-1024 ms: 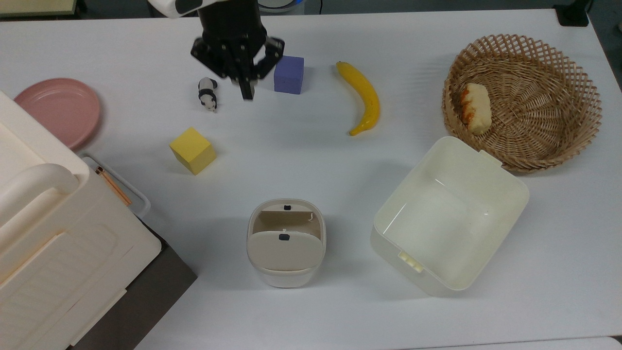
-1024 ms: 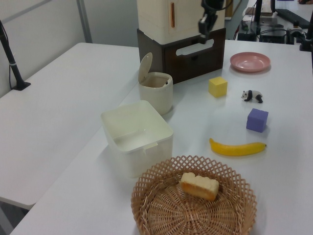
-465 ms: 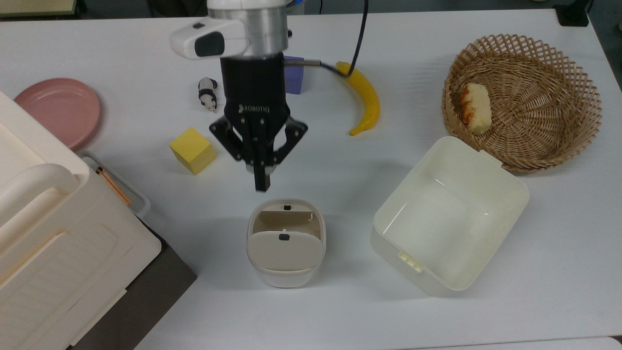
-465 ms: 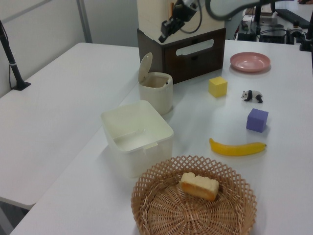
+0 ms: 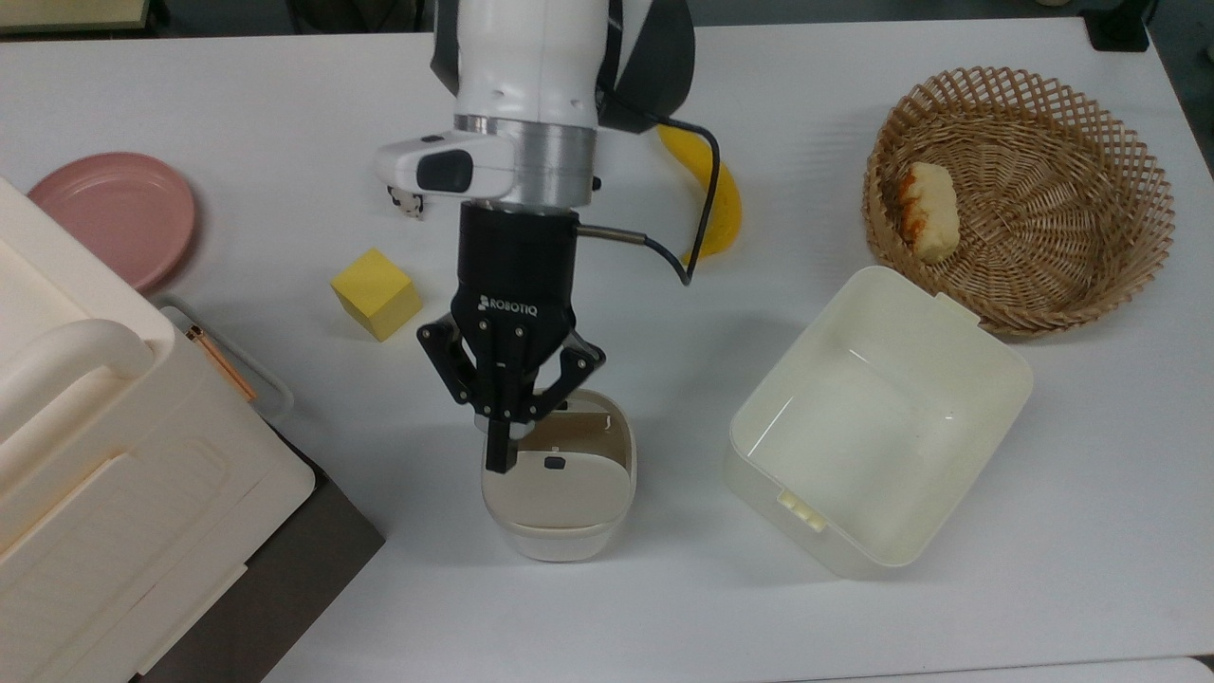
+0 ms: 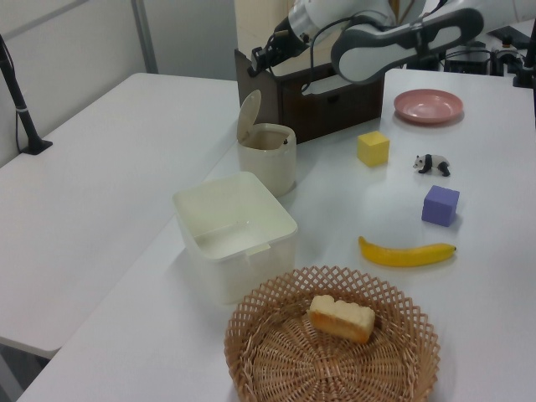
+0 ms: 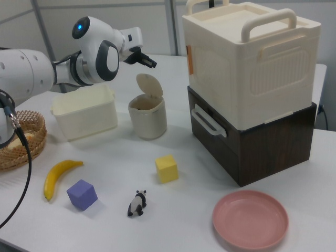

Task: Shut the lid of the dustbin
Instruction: 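Push the raised dustbin lid down with the gripper fingers until shut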

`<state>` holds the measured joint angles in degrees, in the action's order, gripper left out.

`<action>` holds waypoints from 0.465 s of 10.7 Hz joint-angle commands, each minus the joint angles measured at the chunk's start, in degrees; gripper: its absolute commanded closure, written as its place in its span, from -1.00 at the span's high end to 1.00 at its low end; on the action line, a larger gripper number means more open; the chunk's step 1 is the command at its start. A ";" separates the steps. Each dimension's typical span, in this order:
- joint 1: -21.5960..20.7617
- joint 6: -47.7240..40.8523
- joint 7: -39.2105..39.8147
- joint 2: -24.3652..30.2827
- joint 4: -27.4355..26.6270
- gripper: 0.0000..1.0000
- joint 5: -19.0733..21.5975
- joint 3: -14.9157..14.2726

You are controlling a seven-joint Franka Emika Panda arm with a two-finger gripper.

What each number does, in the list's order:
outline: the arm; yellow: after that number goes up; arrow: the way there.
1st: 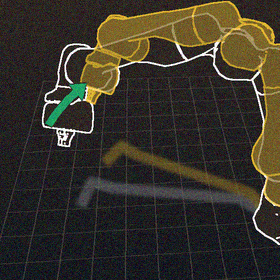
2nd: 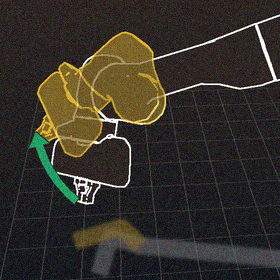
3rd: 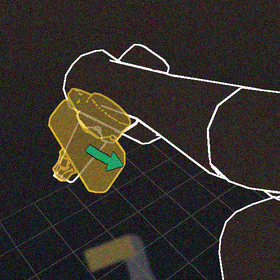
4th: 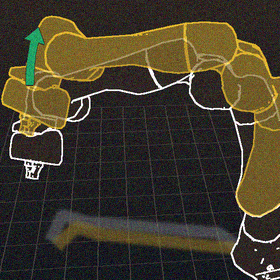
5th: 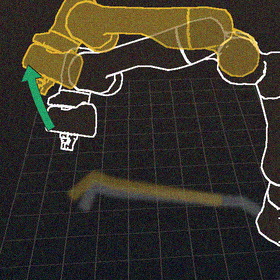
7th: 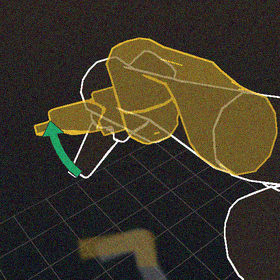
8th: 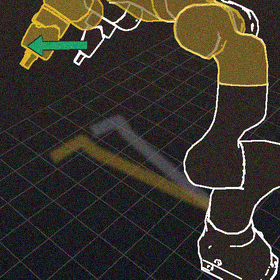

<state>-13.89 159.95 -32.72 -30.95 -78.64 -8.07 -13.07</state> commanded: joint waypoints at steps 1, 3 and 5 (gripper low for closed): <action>-3.77 0.97 -2.35 -3.94 3.41 -1.00 -1.16 -3.98; -4.48 0.36 -2.08 -3.95 2.88 -1.00 -1.16 -3.81; -4.57 -4.79 -1.21 -3.16 2.79 -1.00 -0.89 -3.63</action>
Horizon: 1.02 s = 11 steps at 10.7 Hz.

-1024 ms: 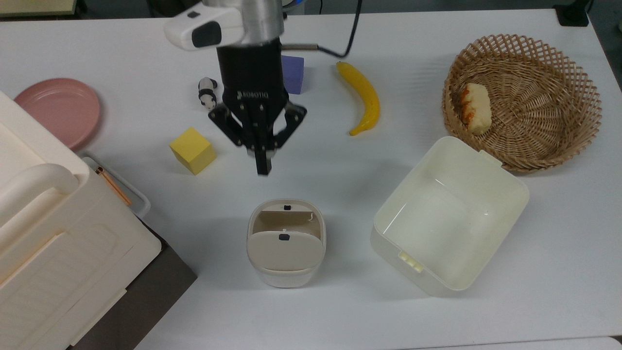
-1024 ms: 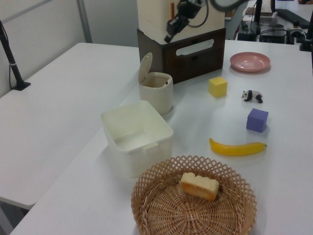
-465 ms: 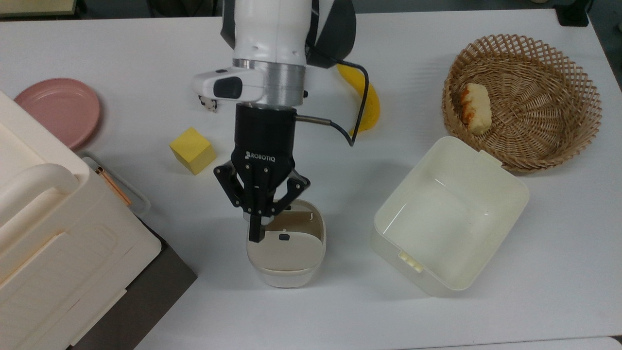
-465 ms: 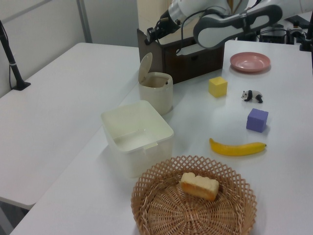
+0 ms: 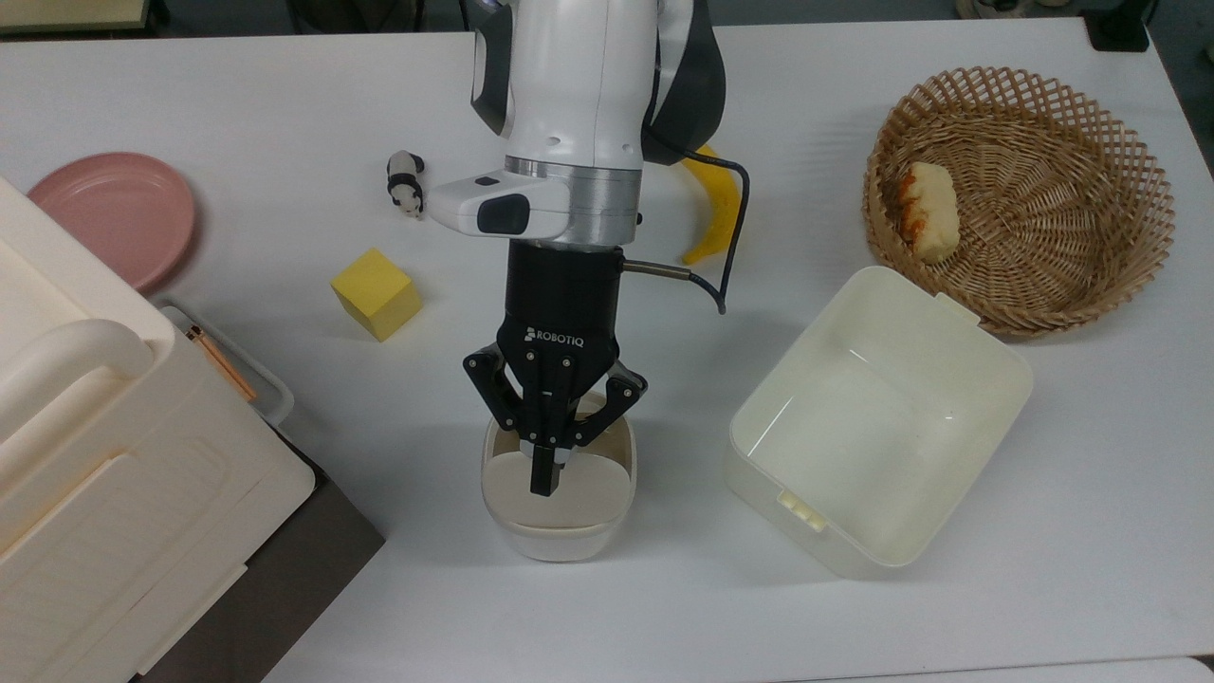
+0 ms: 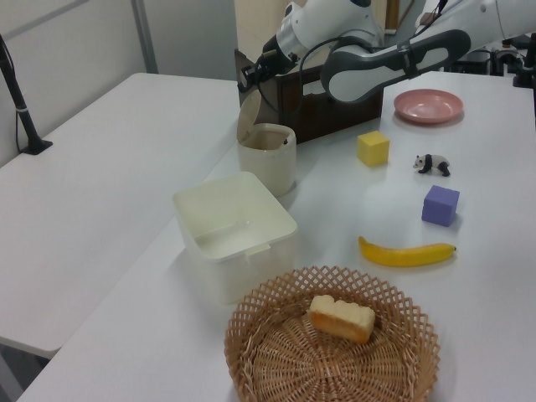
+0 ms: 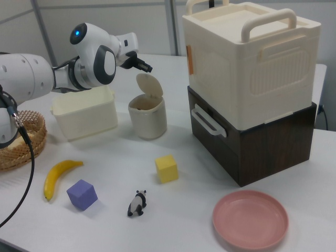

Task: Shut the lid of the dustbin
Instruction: 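Push the raised dustbin lid down with the gripper fingers until shut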

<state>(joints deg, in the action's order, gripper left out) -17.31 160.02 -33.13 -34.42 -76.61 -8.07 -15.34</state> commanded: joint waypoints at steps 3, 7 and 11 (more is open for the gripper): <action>-0.45 -15.85 9.28 2.78 -0.91 -1.00 5.58 -0.04; -0.79 -25.02 17.14 3.66 -2.22 -1.00 12.12 0.57; -1.15 -24.58 17.14 1.73 -4.95 -1.00 11.24 2.77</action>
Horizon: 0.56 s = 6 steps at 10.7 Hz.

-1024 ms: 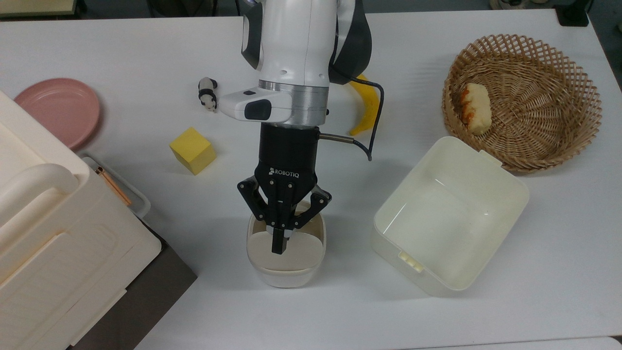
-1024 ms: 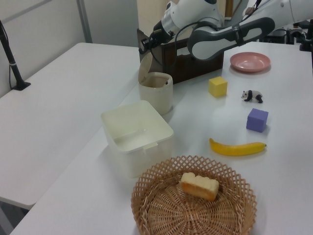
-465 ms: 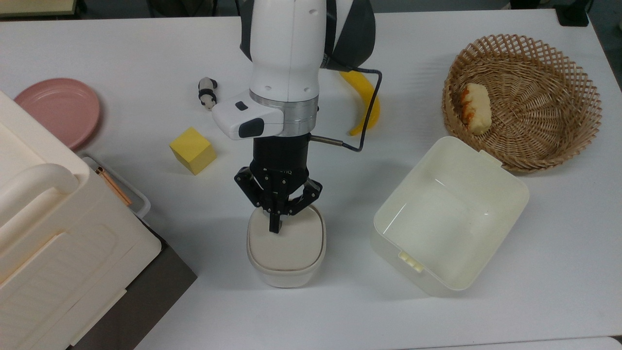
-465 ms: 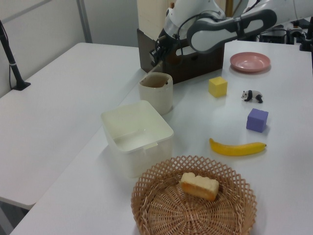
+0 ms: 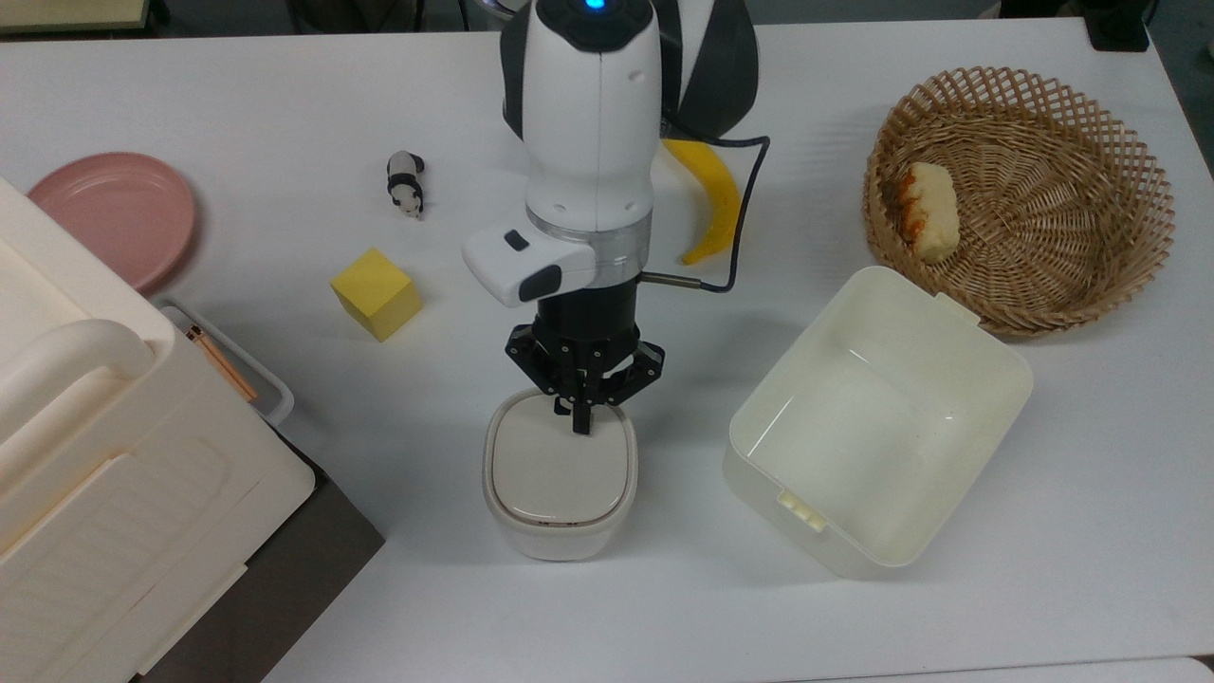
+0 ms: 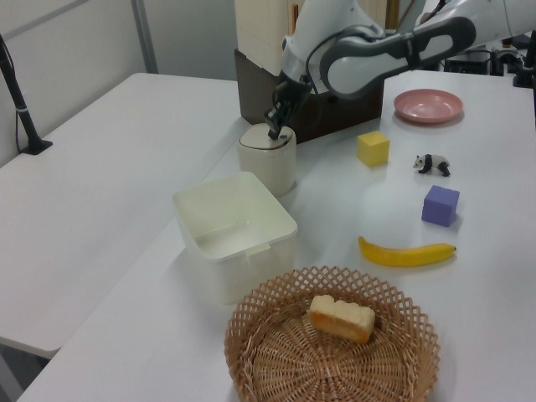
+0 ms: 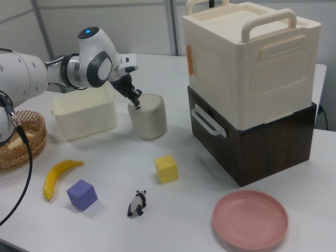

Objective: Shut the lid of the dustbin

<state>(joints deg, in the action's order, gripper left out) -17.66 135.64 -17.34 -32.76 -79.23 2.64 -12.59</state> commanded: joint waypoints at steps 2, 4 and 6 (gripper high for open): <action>-0.62 -0.02 0.91 -1.51 -2.33 -1.00 -0.79 0.81; -0.44 -0.11 0.91 -0.56 -2.07 -1.00 -0.36 0.82; 0.08 -0.81 0.91 4.08 -2.33 -1.00 -0.10 0.82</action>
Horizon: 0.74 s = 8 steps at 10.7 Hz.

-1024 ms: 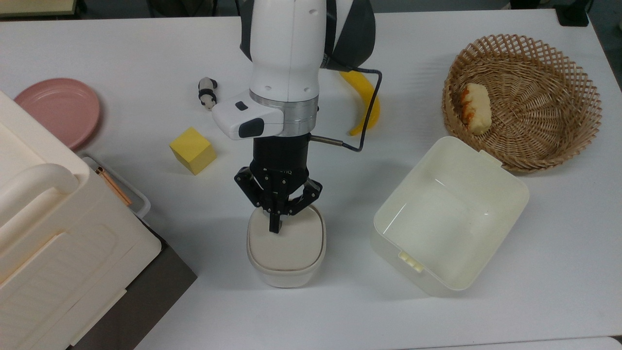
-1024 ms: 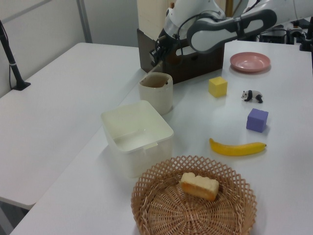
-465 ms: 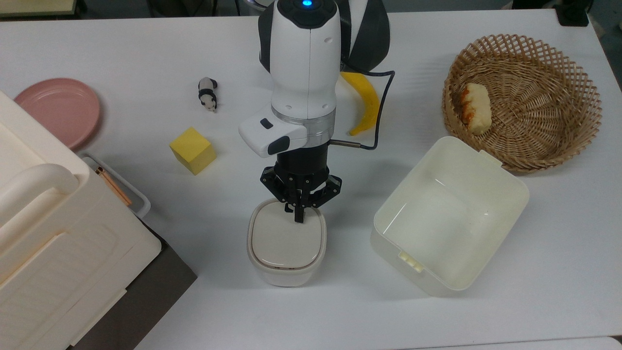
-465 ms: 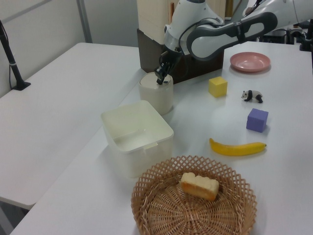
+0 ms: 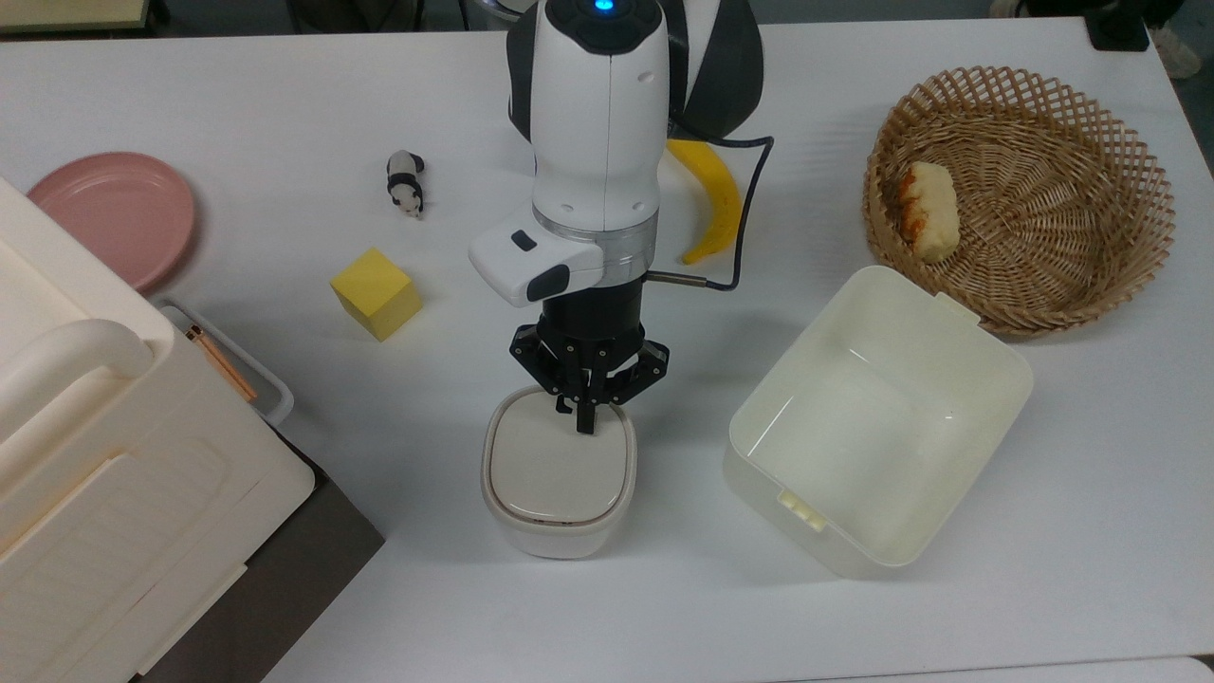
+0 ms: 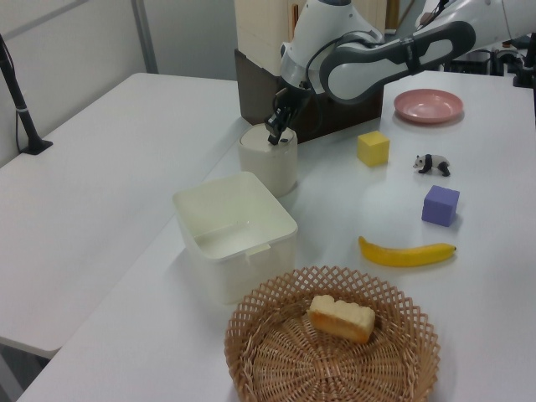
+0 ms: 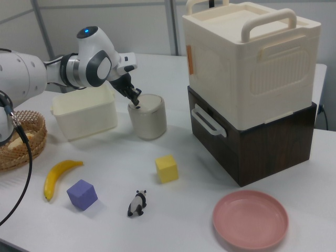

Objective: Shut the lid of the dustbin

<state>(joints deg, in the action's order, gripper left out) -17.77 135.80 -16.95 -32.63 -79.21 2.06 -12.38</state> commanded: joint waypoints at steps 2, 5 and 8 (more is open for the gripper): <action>1.07 -4.64 1.12 9.92 -5.42 -1.00 0.49 0.61; 5.79 -21.20 9.61 19.41 -9.47 -0.47 0.49 5.24; 14.42 -39.08 14.66 24.79 -9.47 0.99 0.14 11.94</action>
<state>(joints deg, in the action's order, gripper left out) -8.64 104.83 -5.99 -13.35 -84.87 2.11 -4.64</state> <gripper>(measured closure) 0.533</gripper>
